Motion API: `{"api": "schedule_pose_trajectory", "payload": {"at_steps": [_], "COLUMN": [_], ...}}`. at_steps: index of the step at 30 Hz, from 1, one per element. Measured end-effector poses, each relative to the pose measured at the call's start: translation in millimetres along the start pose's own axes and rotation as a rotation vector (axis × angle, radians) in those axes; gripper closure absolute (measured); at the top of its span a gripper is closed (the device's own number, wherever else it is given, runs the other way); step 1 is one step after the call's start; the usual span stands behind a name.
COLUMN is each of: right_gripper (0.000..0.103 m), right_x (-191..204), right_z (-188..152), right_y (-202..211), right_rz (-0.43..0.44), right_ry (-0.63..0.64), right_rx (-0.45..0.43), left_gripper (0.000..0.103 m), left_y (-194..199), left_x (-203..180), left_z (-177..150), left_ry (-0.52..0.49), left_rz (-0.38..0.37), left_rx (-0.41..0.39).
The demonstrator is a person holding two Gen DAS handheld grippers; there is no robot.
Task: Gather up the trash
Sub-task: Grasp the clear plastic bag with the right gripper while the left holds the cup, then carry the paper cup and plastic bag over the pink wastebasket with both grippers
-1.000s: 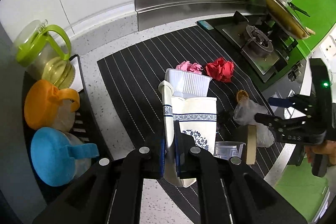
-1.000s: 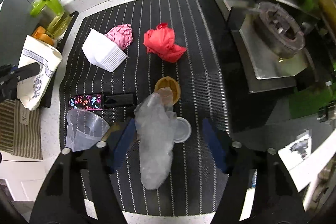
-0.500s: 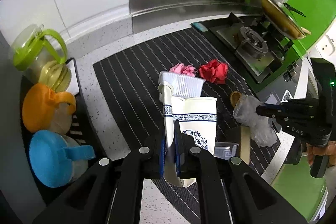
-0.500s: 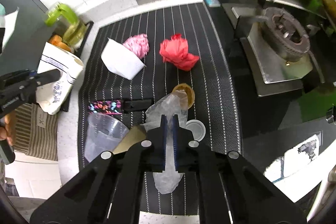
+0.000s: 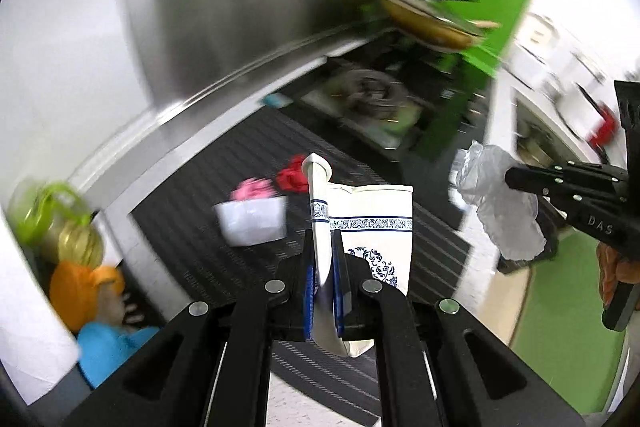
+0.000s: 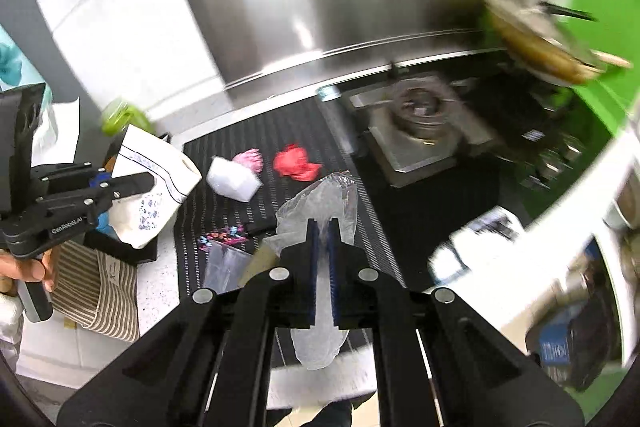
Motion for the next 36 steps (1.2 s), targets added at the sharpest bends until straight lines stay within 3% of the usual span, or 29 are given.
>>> {"api": "schedule_pose_trajectory", "payload": {"at_steps": [8,12,18,25,36], "right_gripper": [0.098,0.098,0.098,0.098,0.098], "right_x": [-88,-131,-197,-256,-289], "right_z": [-72,-119,-201,-275,-371], "right_y": [69,79,70,24,-122], "right_rz": [-0.204,-0.270,-0.310,-0.268,-0.215], "right_ry": [-0.195,-0.283,-0.380,-0.414,-0.467], "right_rx": [-0.027,0.003,0.083,0.176,0.308], "left_gripper": [0.096,0.096,0.096,0.096,0.096], "left_y": [-30,-60,-118,-202,-352], "left_x": [-103,-167,-236,-279,-272], "left_z": [6,-4,-36,-83,-160], "left_ry": [-0.193,-0.279,-0.300,-0.271,-0.251], "left_rz": [-0.177,-0.249,-0.307,-0.291,-0.272], "left_rx": [0.030,0.064,0.120,0.199,0.320]}}
Point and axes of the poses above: each gripper's, at about its wrist camera, not at the fingertips, and y roughly against the way its jaws point, x to its left, z to its top, the point moved 8 cm from there along -y, roughly the way its jaws point, and after that the axes turned 15 degrees about -z, right-handed, at the moved point
